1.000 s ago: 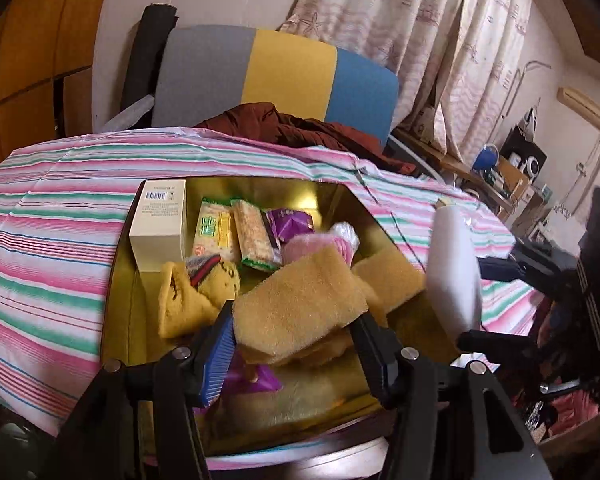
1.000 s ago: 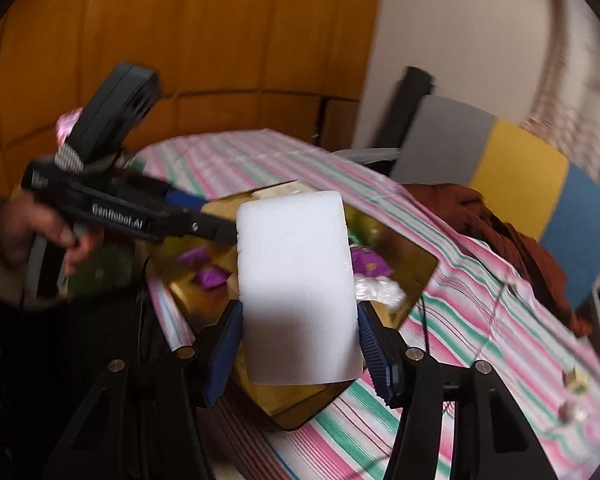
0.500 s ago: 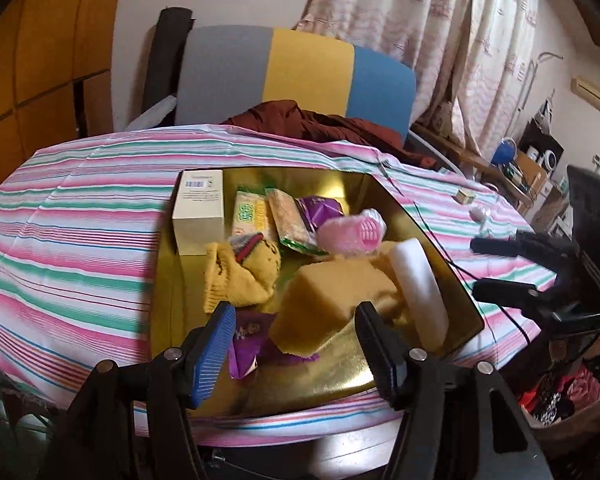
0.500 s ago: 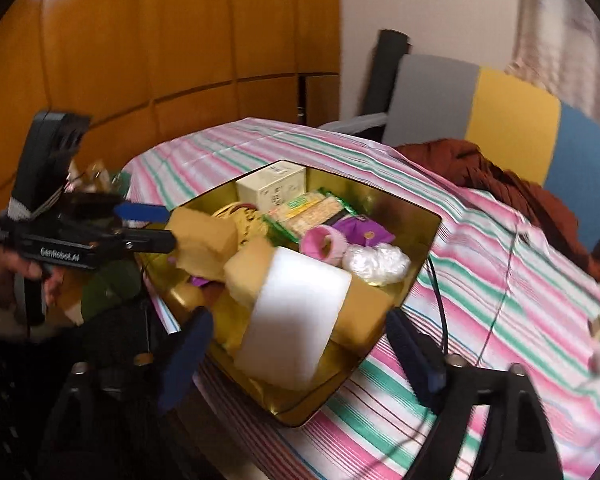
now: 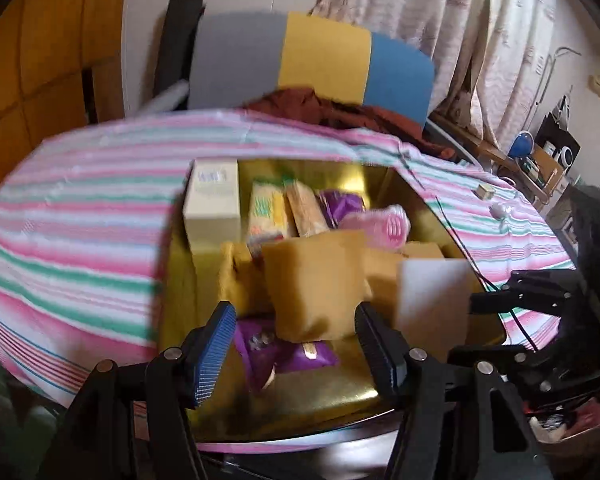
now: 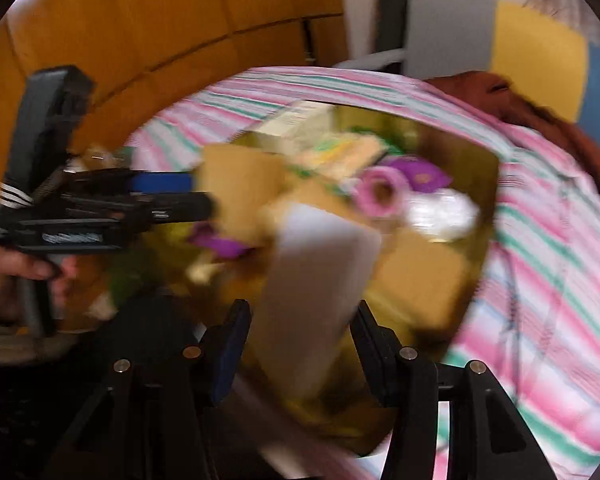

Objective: Organize objects
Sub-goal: 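Carry the sponge and foam block over the gold tray and open both grippers, then move both grippers back to the medicine box and plastic-wrapped ball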

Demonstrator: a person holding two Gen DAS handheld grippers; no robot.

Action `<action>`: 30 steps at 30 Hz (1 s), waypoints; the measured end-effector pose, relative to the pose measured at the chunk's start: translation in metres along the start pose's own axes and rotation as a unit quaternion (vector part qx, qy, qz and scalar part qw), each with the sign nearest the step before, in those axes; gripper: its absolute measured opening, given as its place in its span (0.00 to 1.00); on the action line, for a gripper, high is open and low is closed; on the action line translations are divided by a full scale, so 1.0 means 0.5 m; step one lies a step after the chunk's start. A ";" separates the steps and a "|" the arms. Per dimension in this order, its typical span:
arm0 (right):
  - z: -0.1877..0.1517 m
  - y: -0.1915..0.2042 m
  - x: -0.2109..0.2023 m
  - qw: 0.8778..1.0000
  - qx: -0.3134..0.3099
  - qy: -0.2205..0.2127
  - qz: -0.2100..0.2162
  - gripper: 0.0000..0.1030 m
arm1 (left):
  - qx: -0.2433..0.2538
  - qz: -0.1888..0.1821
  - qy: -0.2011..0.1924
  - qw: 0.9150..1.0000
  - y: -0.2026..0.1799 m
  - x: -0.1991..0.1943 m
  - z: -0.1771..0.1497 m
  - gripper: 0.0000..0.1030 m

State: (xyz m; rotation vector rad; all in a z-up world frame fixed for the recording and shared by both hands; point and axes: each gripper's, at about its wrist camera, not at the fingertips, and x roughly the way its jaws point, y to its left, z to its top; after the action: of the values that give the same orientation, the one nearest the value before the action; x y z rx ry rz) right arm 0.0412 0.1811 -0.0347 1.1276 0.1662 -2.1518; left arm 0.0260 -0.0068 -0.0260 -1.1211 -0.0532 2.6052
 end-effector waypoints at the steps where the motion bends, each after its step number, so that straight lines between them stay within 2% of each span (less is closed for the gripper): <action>1: 0.001 0.003 -0.009 1.000 -0.002 -0.009 -0.007 0.51 | -0.002 0.005 -0.011 1.000 0.002 -0.009 0.003 0.61; 4: 0.003 -0.012 -0.043 0.999 0.017 -0.048 -0.009 0.52 | -0.024 0.016 -0.035 0.999 0.017 -0.028 0.016 0.63; 8: -0.001 -0.055 -0.084 0.993 0.064 -0.090 -0.040 0.60 | -0.049 0.024 -0.036 0.998 0.029 -0.022 0.036 0.67; 11: -0.002 -0.076 -0.099 0.989 0.081 -0.100 -0.069 0.63 | -0.064 0.004 -0.030 0.998 0.019 -0.014 0.045 0.67; 14: -0.008 -0.100 -0.121 0.984 0.105 -0.115 -0.084 0.69 | -0.071 -0.032 -0.035 0.996 -0.010 -0.014 0.060 0.67; 16: -0.012 -0.119 -0.134 0.980 0.123 -0.120 -0.098 0.70 | -0.056 -0.059 -0.037 0.996 -0.043 -0.011 0.074 0.67; 21: -0.017 -0.157 -0.154 0.971 0.146 -0.121 -0.146 0.71 | -0.002 -0.091 -0.037 0.995 -0.120 -0.002 0.095 0.67; 27: -0.028 -0.189 -0.175 0.954 0.124 -0.115 -0.246 0.76 | 0.033 -0.112 -0.017 0.993 -0.173 0.008 0.101 0.67; 30: -0.041 -0.221 -0.184 0.948 0.132 -0.110 -0.267 0.76 | 0.039 -0.117 -0.011 0.992 -0.190 0.013 0.104 0.67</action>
State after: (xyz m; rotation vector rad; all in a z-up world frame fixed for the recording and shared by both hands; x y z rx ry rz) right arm 0.0208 0.3204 0.0014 1.0604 0.0883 -2.8349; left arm 0.0097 0.0899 0.0199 -0.9961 -0.0820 2.3908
